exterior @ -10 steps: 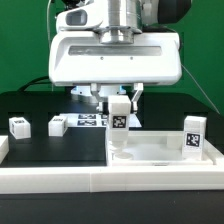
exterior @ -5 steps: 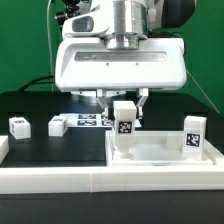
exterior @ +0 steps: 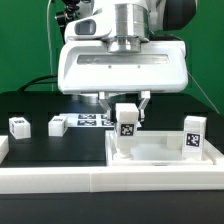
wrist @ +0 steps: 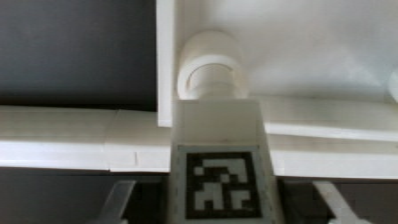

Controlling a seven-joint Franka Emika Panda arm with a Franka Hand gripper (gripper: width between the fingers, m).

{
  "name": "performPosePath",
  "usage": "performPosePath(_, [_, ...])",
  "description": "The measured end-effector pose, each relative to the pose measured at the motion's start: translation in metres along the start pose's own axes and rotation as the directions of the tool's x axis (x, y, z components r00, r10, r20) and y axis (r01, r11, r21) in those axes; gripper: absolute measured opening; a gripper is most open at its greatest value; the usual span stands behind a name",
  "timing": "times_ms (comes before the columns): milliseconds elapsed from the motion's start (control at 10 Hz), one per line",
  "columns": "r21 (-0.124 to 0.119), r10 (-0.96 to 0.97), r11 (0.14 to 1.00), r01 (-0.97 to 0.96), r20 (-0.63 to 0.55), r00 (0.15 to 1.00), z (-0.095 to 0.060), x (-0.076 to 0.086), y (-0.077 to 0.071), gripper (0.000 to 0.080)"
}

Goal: Assemble square table

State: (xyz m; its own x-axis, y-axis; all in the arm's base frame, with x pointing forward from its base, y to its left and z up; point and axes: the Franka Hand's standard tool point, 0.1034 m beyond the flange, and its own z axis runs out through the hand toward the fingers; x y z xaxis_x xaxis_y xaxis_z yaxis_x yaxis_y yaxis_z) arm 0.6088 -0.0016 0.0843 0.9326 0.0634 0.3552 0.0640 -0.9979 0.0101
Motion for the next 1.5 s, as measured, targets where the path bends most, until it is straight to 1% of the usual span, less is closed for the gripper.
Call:
performPosePath(400, [-0.010,-0.007,1.000,0.007,-0.016,1.000,0.0086,-0.0060,-0.0029,0.0288])
performPosePath(700, [-0.034,-0.015,0.999,0.012,-0.068,0.998,0.0107,-0.0066,-0.0018,0.0288])
performPosePath(800, [-0.037,-0.014,0.999,0.011,-0.075,0.997,0.0107,-0.0075,-0.0004,0.0288])
performPosePath(1100, [-0.037,-0.015,0.999,0.013,-0.075,0.997,0.0107,-0.0074,-0.0010,0.0296])
performPosePath(1200, [-0.037,-0.015,0.999,0.013,-0.075,0.997,0.0107,-0.0074,-0.0010,0.0523])
performPosePath(1300, [-0.037,-0.015,0.999,0.013,-0.075,0.997,0.0107,-0.0074,-0.0010,0.0523])
performPosePath(1400, [-0.037,-0.015,0.999,0.013,-0.075,0.997,0.0107,-0.0074,-0.0010,0.0622])
performPosePath(1500, [-0.037,-0.015,0.999,0.013,-0.075,0.997,0.0107,-0.0074,-0.0010,0.0644])
